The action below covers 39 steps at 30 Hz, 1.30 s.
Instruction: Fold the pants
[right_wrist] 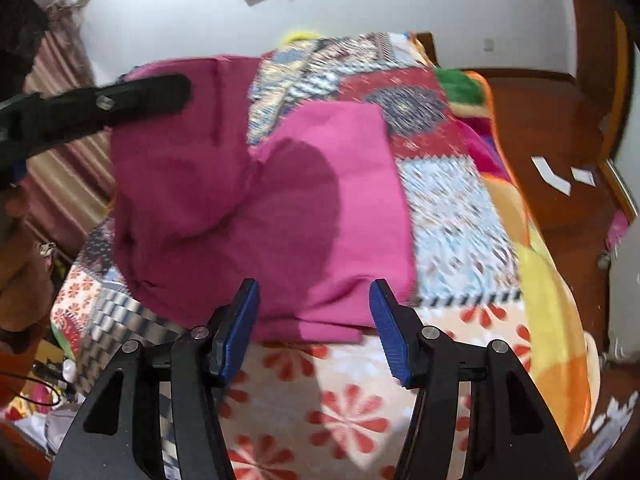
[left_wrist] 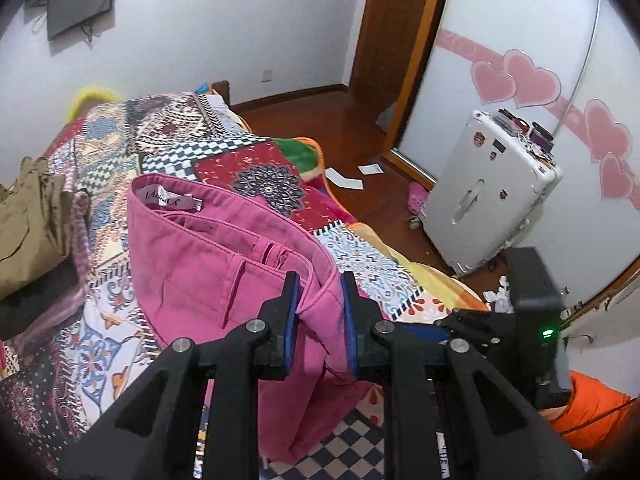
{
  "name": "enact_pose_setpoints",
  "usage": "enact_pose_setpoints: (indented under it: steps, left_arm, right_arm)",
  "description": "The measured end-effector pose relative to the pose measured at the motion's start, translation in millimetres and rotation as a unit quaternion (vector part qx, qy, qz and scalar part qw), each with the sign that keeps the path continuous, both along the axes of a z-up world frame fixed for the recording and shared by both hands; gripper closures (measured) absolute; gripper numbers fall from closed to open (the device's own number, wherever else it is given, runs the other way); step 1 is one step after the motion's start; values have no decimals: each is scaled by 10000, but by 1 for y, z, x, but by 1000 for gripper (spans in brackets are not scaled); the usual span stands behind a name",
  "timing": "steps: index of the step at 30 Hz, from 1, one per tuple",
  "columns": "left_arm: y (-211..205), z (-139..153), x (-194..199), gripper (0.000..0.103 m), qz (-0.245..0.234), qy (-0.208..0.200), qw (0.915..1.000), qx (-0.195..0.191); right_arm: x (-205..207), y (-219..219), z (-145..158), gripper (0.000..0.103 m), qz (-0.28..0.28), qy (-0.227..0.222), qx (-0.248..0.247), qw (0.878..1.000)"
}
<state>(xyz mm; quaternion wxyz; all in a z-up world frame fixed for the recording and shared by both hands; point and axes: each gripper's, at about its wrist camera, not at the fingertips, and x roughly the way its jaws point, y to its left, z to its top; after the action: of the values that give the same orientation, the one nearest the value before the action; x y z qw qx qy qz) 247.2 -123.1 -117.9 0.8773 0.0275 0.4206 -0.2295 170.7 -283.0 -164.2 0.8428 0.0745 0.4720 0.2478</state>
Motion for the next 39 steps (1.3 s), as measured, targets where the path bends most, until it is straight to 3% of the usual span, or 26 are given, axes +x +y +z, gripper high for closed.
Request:
enact_pose_setpoints:
  steps: [8, 16, 33, 39]
  left_arm:
    - [-25, -6, 11, 89, -287, 234, 9993, -90]
    - [-50, -35, 29, 93, -468, 777, 9958, -135]
    - [-81, -43, 46, 94, -649, 1051, 9920, -259]
    - [-84, -68, 58, 94, -686, 1533, 9851, -356]
  right_arm:
    - [3, 3, -14, 47, 88, 5, -16, 10000]
    - [4, 1, -18, 47, 25, 32, 223, 9997]
    - [0, 0, -22, 44, -9, -15, 411, 9992]
    - [-3, 0, -23, 44, -16, -54, 443, 9990]
